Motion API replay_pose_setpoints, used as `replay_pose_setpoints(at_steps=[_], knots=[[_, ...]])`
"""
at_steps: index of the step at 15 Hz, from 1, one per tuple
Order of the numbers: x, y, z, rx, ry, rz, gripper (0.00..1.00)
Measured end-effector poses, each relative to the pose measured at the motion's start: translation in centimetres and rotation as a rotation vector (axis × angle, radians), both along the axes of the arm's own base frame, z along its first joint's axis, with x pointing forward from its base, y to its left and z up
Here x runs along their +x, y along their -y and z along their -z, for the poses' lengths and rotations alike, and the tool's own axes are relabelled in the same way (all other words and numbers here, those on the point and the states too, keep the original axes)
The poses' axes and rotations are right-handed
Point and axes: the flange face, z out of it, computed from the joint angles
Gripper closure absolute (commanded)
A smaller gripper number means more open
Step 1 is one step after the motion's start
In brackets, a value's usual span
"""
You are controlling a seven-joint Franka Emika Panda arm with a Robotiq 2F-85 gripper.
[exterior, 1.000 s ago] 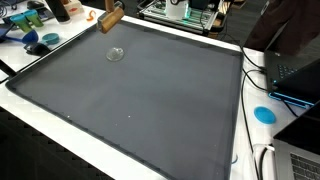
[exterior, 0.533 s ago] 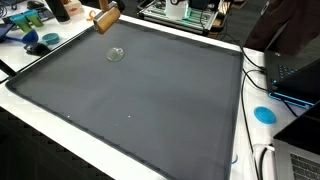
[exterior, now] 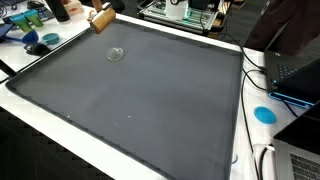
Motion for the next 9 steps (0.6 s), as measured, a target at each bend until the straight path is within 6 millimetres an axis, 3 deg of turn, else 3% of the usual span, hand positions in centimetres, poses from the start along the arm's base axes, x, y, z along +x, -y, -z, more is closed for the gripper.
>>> replay_pose_setpoints(at_steps=[9], knots=[[-2.1,9.2,0.0,0.132,0.072,0.062,0.76]])
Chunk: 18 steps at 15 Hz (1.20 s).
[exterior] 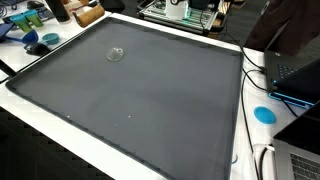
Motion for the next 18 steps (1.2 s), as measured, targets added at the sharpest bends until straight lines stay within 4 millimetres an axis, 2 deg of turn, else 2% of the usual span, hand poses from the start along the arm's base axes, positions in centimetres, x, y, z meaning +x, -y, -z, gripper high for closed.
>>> replay_pose_setpoints(at_steps=[4,9,18], knots=[[-1.0,3.0,0.3,0.047,0.033,0.027,0.76],[-2.1,5.6,1.1,0.069,0.05,0.036,0.76],[-3.1,7.8,1.9,0.094,0.072,0.043,0.76]])
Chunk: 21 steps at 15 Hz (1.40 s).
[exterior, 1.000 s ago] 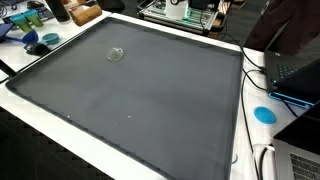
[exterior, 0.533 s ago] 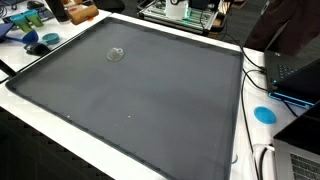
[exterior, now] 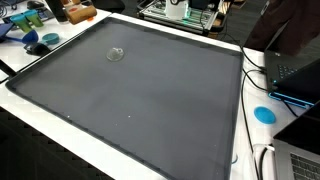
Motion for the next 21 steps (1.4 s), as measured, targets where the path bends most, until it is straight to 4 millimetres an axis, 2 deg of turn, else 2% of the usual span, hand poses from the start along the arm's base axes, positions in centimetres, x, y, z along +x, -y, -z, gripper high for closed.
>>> replay_pose_setpoints(at_steps=[10,21], knots=[[-0.3,0.6,0.4,-0.002,-0.003,-0.004,0.76],[0.0,0.7,1.6,0.003,-0.024,-0.008,0.76]])
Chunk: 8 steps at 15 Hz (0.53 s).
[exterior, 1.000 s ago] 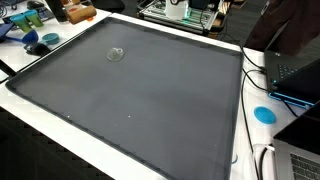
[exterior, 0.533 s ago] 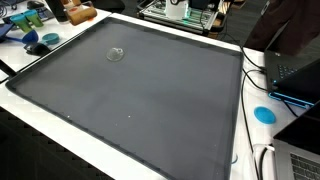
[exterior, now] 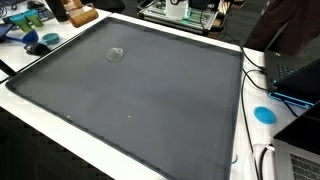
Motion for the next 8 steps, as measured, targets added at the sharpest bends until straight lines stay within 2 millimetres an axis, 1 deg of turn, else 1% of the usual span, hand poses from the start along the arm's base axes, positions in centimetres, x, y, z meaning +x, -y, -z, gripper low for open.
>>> replay_pose_setpoints(at_steps=[8], knots=[[0.24,-0.2,0.72,0.001,-0.011,-0.012,0.76]])
